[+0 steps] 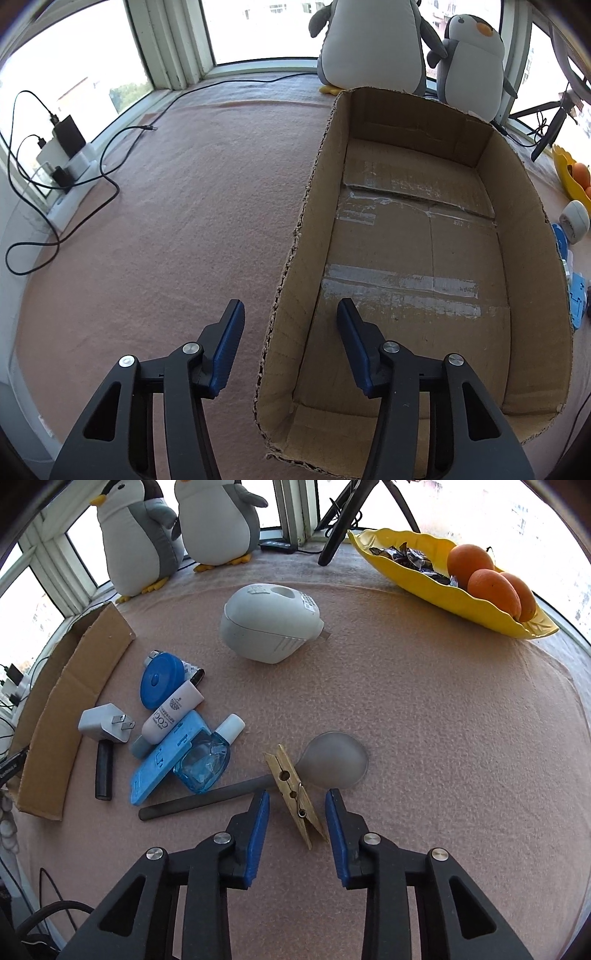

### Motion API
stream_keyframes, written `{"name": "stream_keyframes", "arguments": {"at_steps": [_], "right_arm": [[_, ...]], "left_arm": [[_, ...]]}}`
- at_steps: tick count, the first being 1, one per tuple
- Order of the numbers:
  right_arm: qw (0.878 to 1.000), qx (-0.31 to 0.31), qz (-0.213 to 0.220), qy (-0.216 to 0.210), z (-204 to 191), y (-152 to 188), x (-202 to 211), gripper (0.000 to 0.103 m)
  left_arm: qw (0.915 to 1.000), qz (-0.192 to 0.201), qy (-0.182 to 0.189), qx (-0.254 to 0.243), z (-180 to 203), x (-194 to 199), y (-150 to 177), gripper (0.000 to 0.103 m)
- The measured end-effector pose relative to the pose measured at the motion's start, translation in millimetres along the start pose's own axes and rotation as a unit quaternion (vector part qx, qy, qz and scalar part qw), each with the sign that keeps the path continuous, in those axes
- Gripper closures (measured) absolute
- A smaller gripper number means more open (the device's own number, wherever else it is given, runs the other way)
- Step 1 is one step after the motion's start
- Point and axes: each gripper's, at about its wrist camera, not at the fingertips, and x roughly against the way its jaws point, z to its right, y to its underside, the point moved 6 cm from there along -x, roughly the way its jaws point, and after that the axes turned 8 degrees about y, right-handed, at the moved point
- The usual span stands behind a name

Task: Organize rigid objects
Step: 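Move the right gripper to the wooden clothespin and close on it, then carry the clothespin with the right gripper into the box and release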

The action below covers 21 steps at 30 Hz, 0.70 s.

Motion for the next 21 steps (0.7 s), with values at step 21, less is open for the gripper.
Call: {"name": "stream_keyframes", "arguments": {"at_steps": [21], "right_arm": [[0.999,-0.035,0.011,-0.008,3.8,7.1,21.5,0.092]], "left_arm": [[0.9998,0.011,0.013,0.008,-2.1,0.0,2.5,0.051]]}}
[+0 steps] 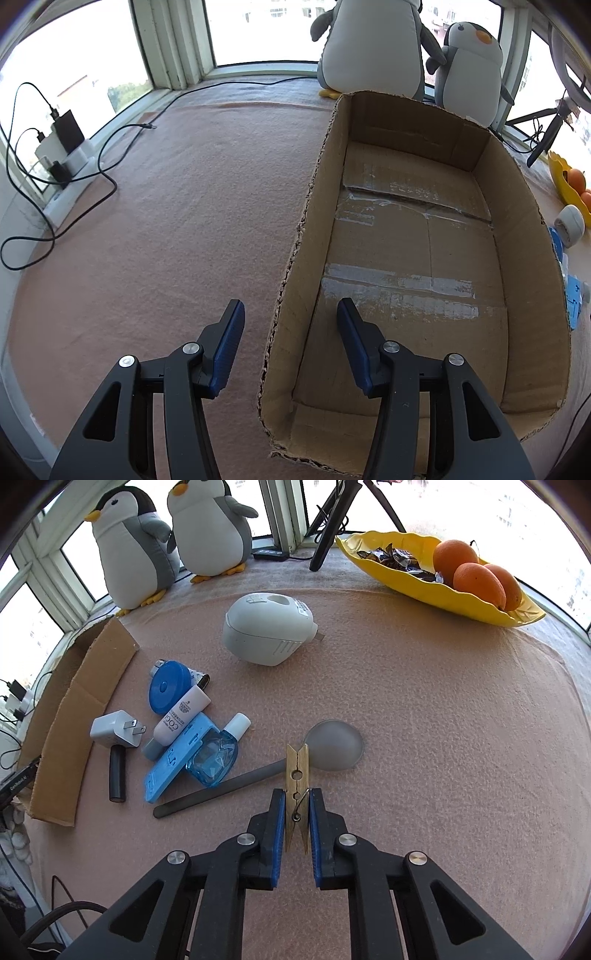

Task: Organize rigid objects
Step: 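Carry the clothespin with the right gripper into the box and release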

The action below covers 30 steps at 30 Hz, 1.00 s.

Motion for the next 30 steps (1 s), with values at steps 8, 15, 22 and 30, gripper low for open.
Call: {"name": "stream_keyframes", "arguments": {"at_steps": [8,15,22,30], "right_arm": [[0.999,0.004,0.034,-0.029,-33.4,-13.3,36.7,0.092],[0.993,0.056,0.071,-0.071,-102.5,-26.7,66.4,0.092],[0.986,0.102,0.079,-0.11,-166.2,-27.4,75.4,0.092],[0.977,0.139,0.073,-0.142,-226.0,-19.6,74.6,0.092]], "left_arm": [[1.0,0.004,0.001,-0.002,0.7,0.3,0.1,0.051],[1.0,0.006,0.003,-0.002,0.4,0.2,0.0,0.051],[1.0,0.008,0.005,-0.001,0.4,0.6,0.3,0.051],[0.9999,0.01,0.006,0.001,0.0,0.8,0.5,0.051]]}}
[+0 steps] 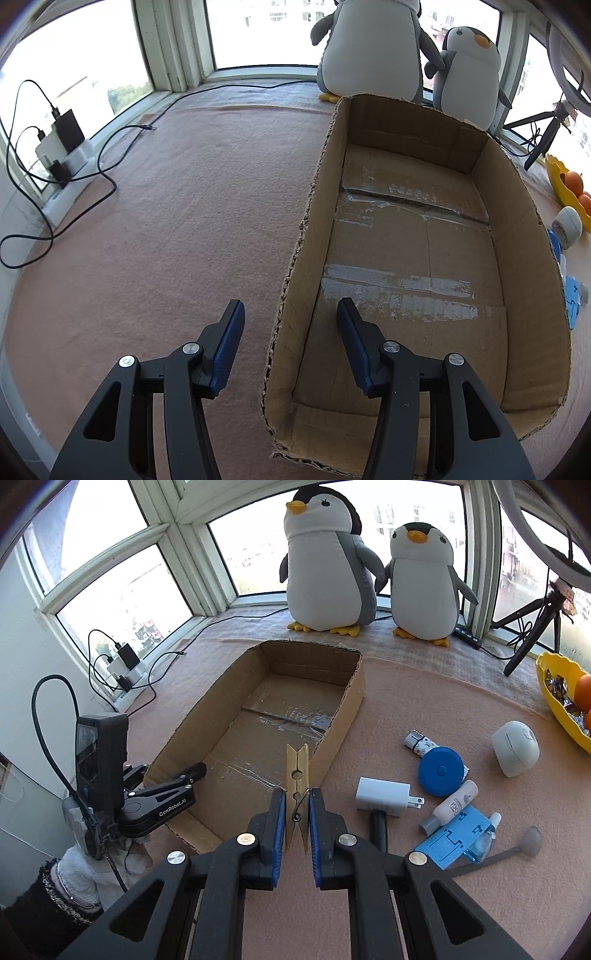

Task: Organize rigid objects
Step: 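Carry the clothespin with the right gripper into the box and release, then move the right gripper to the grey spoon and grasp its handle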

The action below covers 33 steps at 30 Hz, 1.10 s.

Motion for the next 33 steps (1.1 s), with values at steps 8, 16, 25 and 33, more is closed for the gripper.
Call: {"name": "stream_keyframes", "arguments": {"at_steps": [8,16,25,33], "right_arm": [[0.999,0.031,-0.008,-0.01,-36.5,-5.5,-19.6,0.092],[0.999,0.04,-0.018,-0.01,-49.6,-9.4,-34.0,0.092],[1.0,0.013,-0.01,-0.021,-38.0,-13.5,-25.6,0.061],[0.998,-0.061,-0.009,-0.008,25.4,5.9,-1.5,0.061]], "left_arm": [[1.0,0.001,0.001,-0.001,0.3,0.7,-0.1,0.052],[1.0,0.001,0.0,-0.002,-0.1,0.3,0.5,0.052],[1.0,0.001,-0.001,-0.004,0.7,0.6,0.2,0.051],[1.0,0.001,-0.002,-0.008,1.7,0.6,-0.5,0.051]]}}
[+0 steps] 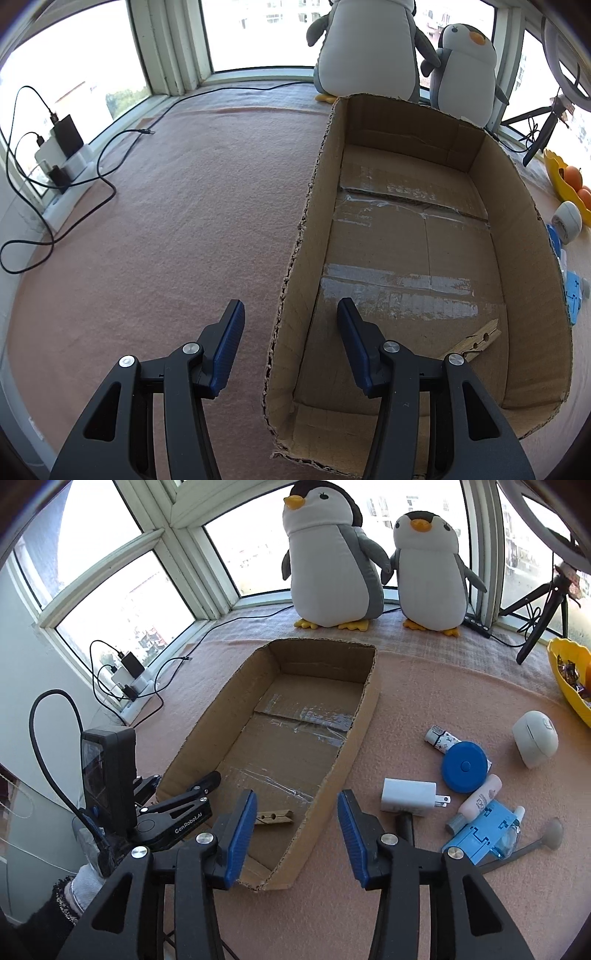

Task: Organize rigid objects
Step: 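Move the right gripper to the grey spoon and grasp its handle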

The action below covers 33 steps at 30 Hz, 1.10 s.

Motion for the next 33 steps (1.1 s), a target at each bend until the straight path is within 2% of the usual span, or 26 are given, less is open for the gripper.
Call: {"name": "stream_keyframes", "arguments": {"at_steps": [6,13,16,23,27,33], "right_arm": [[0.994,-0.105,-0.009,0.032,86.4,25.0,15.6,0.061],[0.974,-0.211,-0.011,0.085,175.5,54.2,25.2,0.061],[0.964,-0.251,-0.019,0.083,201.7,64.2,22.3,0.061],[0.949,-0.304,-0.048,0.066,224.9,71.2,0.5,0.061],[0.938,-0.338,-0.063,0.029,229.1,70.8,-13.8,0.061],[0.935,-0.346,-0.072,0.037,233.7,56.9,-19.4,0.061]], "left_arm": [[1.0,0.0,0.0,-0.001,0.0,0.1,0.1,0.051],[1.0,0.0,-0.002,-0.005,0.7,0.1,-0.1,0.051],[1.0,0.001,-0.003,-0.005,1.3,0.3,0.1,0.051],[1.0,0.001,-0.003,-0.006,1.4,0.2,0.1,0.051],[1.0,0.002,-0.003,-0.004,1.0,0.6,0.3,0.051],[1.0,0.003,-0.002,-0.003,0.0,1.1,0.5,0.051]]}}
